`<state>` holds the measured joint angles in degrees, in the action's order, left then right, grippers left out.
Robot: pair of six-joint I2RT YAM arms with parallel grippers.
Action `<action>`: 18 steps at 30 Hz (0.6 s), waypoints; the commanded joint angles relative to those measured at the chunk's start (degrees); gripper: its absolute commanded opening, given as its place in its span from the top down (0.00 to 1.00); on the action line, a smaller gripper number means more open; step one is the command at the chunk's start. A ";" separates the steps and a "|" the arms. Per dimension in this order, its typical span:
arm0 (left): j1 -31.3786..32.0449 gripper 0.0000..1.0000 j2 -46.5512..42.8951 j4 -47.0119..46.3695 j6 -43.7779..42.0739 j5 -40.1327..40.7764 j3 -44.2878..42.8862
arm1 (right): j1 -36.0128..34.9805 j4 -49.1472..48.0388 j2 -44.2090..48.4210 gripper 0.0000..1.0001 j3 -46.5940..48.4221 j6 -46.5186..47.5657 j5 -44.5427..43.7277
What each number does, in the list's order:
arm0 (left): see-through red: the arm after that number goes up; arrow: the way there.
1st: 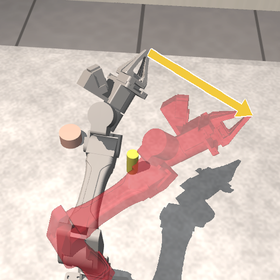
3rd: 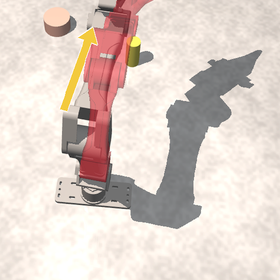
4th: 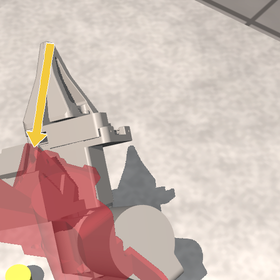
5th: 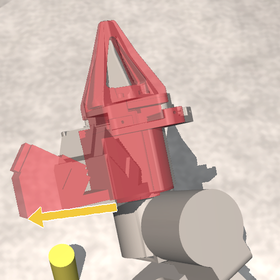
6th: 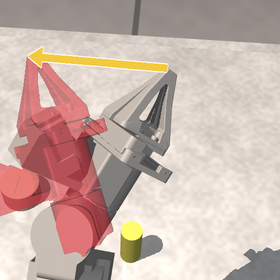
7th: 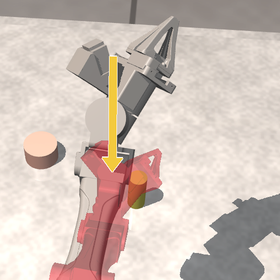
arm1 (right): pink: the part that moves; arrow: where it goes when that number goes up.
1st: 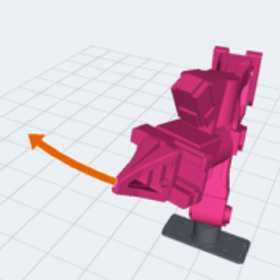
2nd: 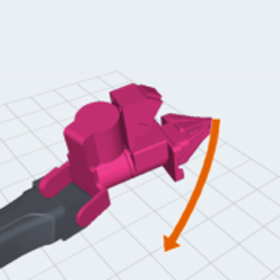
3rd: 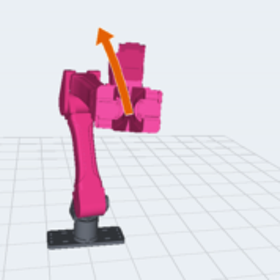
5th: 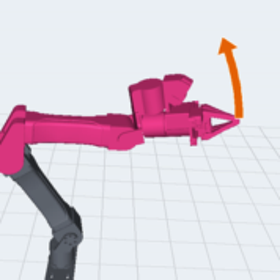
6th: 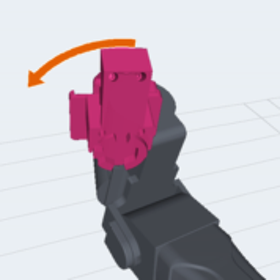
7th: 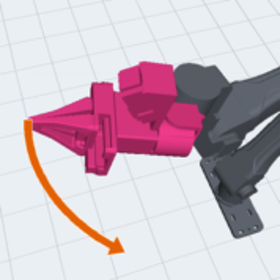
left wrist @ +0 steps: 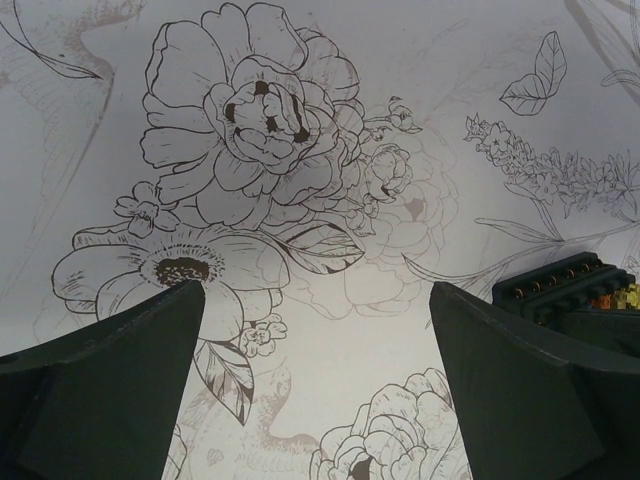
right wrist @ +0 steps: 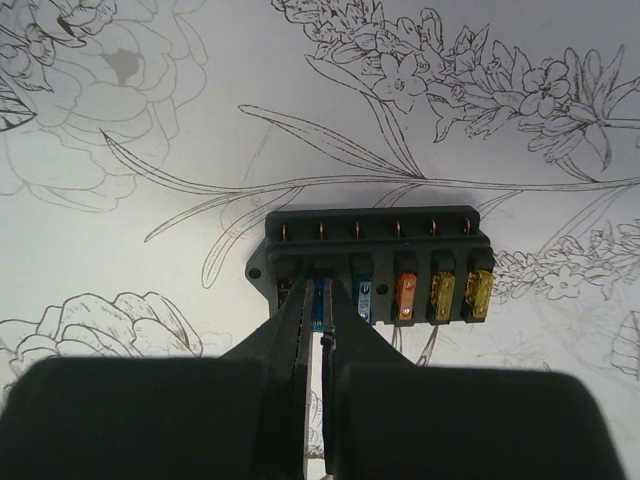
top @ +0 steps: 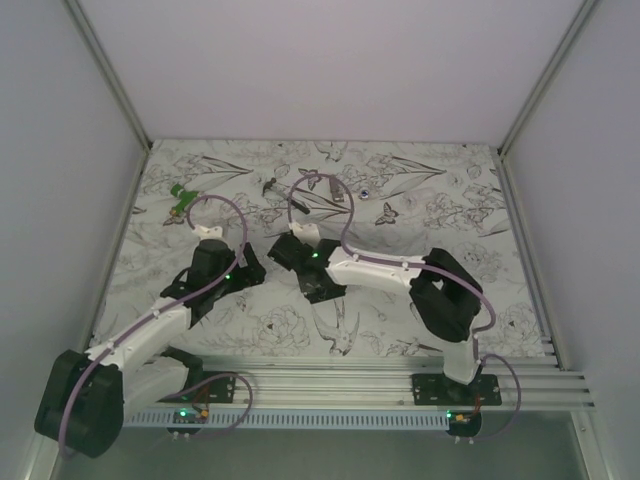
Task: Snap on the fuse box
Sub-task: Install the fuse at the fuse box base.
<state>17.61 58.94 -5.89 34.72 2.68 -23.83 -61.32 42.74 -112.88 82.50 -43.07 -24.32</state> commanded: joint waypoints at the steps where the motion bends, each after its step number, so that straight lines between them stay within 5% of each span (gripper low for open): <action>1: -0.34 0.00 -1.34 1.62 0.12 -0.32 1.15 | 1.22 -2.79 -2.67 1.00 -10.08 -2.61 11.03; 18: -0.37 0.01 -2.61 1.80 0.85 -1.83 1.33 | 3.23 -13.99 8.81 0.94 -19.27 2.42 9.98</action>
<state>17.61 57.47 -4.60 35.05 2.09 -23.18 -57.93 24.45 -102.63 66.72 -42.41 -16.84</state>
